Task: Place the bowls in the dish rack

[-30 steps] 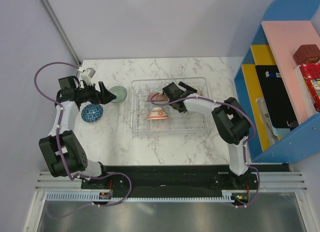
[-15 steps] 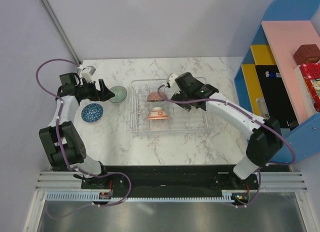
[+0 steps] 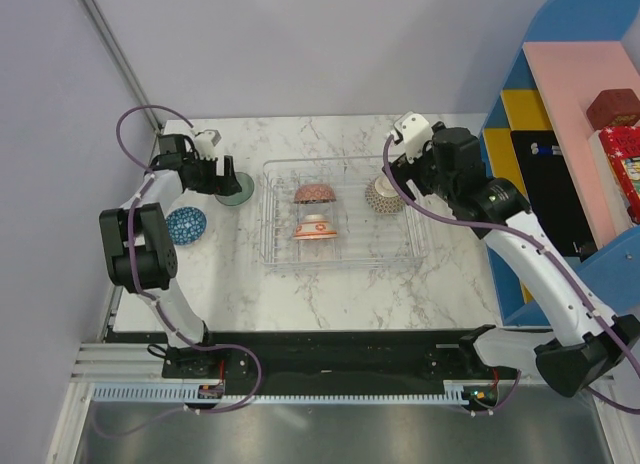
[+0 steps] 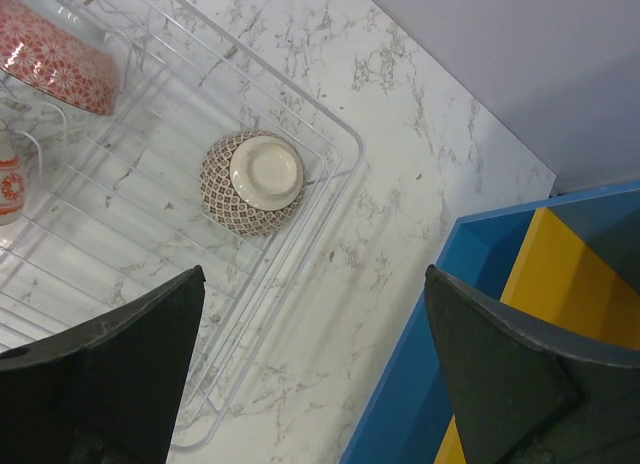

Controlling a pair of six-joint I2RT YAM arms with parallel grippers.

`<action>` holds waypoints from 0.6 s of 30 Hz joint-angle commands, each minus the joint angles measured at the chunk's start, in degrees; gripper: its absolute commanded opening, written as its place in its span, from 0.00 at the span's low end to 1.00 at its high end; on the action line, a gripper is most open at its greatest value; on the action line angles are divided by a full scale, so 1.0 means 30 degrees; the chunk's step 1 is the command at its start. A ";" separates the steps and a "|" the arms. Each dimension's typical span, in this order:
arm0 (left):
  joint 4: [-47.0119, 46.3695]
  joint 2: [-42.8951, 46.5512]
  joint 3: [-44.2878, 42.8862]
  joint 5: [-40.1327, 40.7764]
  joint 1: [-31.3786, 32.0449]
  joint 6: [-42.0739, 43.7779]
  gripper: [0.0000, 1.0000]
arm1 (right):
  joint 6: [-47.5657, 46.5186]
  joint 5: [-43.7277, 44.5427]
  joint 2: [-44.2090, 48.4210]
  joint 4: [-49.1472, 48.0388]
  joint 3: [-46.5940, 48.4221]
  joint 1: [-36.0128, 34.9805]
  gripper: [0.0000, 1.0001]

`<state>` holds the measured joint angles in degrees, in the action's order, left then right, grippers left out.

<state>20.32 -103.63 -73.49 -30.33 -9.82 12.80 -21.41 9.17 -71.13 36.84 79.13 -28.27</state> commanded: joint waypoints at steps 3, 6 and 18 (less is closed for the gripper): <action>-0.1117 -0.1489 -0.1487 0.2608 0.0521 0.0715 1.00 | 0.1159 -0.0388 0.1122 -0.1645 -0.0946 0.0459 0.97; -0.1613 -0.1491 -0.1342 0.2989 0.0521 0.0685 1.00 | 0.1247 -0.0858 0.1182 -0.1645 -0.0978 0.0488 0.98; -0.2701 -0.1075 -0.0432 0.3341 0.0521 0.0363 0.98 | 0.1365 -0.1181 0.0976 -0.1587 -0.1036 0.0459 0.98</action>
<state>14.63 -106.80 -73.49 -20.86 -8.19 13.19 -18.59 6.81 -68.90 33.82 75.88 -26.87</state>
